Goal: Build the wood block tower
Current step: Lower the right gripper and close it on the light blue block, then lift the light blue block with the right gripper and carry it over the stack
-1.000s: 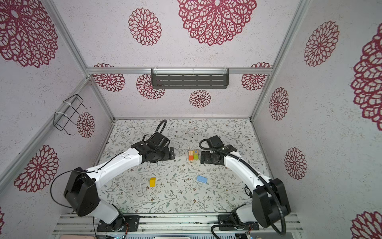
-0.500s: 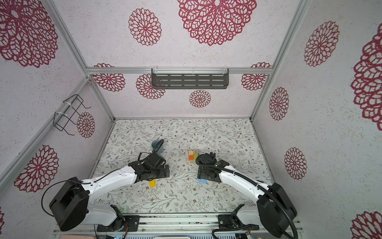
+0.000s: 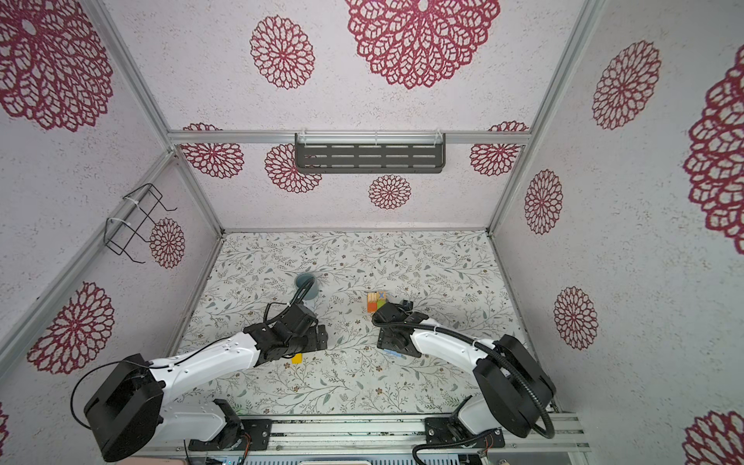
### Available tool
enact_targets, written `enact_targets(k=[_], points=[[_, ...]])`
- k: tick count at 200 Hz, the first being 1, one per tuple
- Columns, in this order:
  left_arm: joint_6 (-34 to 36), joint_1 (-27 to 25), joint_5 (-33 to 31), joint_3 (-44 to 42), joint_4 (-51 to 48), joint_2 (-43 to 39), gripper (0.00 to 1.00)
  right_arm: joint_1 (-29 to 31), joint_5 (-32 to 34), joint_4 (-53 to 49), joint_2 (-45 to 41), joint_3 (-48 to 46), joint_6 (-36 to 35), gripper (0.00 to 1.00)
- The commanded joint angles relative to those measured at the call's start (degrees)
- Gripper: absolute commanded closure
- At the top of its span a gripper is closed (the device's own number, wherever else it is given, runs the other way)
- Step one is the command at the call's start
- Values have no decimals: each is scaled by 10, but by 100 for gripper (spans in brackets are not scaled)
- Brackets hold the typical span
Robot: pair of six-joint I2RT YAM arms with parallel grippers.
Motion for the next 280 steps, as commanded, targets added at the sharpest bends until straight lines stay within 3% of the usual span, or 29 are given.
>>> enact_targets(k=[1,162,251,280], points=[[-4,-7,-11,-9,13,-10,3,4,10,2,4,16,18,14],[2,-7,-10,-41,19,-38,2,41,6,16,39,11,60,25],[-2,-6,-12,-48,17,-48,2,53,18,-20,87,53,38,32],[-2,-5,-13,-42,15,-46,2,55,24,-32,94,69,29,39]])
